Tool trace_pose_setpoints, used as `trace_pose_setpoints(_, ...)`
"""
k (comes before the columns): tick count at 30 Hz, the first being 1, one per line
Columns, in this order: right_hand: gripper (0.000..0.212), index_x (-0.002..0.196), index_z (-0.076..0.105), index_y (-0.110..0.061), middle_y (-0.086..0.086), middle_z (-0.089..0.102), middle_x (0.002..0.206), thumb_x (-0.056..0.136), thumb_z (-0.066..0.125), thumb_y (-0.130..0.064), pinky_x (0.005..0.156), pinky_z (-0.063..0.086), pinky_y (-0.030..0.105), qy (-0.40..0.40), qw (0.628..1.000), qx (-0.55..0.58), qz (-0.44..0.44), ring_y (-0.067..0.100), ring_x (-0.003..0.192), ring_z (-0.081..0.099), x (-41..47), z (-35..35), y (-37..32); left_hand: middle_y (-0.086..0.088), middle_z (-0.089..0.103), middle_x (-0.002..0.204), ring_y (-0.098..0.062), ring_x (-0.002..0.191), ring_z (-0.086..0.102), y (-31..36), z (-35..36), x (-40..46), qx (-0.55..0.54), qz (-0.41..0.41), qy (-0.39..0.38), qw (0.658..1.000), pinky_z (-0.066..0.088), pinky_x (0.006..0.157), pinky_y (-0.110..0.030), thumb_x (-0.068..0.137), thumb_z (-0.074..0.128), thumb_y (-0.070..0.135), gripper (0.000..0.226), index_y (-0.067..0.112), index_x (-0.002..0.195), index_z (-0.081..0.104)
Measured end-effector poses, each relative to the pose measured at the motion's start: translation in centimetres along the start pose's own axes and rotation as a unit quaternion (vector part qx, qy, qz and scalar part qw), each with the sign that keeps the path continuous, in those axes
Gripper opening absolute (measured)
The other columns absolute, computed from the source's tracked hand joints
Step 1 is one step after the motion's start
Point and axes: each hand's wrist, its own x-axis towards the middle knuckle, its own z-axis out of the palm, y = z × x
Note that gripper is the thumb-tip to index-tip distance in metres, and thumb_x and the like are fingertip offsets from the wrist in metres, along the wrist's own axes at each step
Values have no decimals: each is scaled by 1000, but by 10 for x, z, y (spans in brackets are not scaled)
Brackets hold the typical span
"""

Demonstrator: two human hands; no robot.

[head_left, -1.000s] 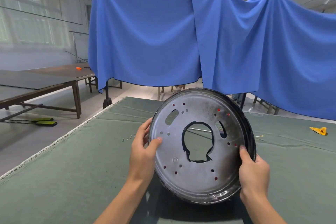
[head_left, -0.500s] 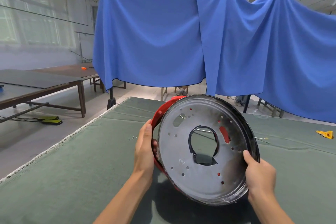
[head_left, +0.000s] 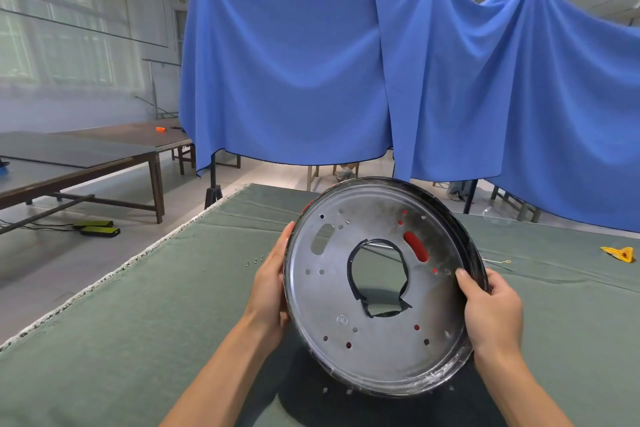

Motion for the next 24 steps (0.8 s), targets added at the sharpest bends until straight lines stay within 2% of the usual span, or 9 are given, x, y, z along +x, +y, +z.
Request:
trace_pose_setpoints(3,18,72,61,-17,4,65,74,90,62,-15,74,47,38,-4,1000,-7,-5,23,72,55,8,2,-5,-8,67,120,-27,108,65,2,-1,0,-6,-4,-9,1000,52,88,-42,94,44,44,41,23,125,62)
trace_pose_setpoints(8,16,74,61,-18,4,67,79,90,62,-16,83,49,48,-16,1000,-22,-2,29,80,60,13,7,-6,-5,62,129,-22,119,58,4,-1,1,-7,17,-23,1000,52,93,-38,89,41,55,55,23,131,57)
trace_pose_setpoints(12,15,76,60,-17,9,68,82,90,61,-16,83,49,49,-15,999,-35,-14,36,86,62,14,9,-7,-6,61,130,-23,121,57,3,0,2,-13,18,-35,999,50,95,-40,88,39,59,60,22,133,55)
trace_pose_setpoints(14,15,76,60,-18,10,67,82,90,61,-16,82,49,49,-13,999,-41,-22,36,86,62,15,9,-9,-7,61,129,-24,119,58,3,1,1,-18,17,-40,999,53,91,-37,87,40,58,60,21,133,55)
trace_pose_setpoints(17,18,73,59,-18,11,66,83,91,60,-15,80,49,49,-16,998,-43,-33,36,85,61,16,9,-13,-9,65,124,-26,114,62,3,1,-1,-18,7,-42,999,56,86,-36,83,44,59,59,22,126,62)
trace_pose_setpoints(24,11,80,62,-15,11,67,82,91,59,-15,76,49,46,-31,996,-57,-57,36,83,60,17,12,-15,-12,67,118,-29,110,64,6,2,-5,-12,8,-31,999,54,90,-41,80,44,61,57,22,114,70)
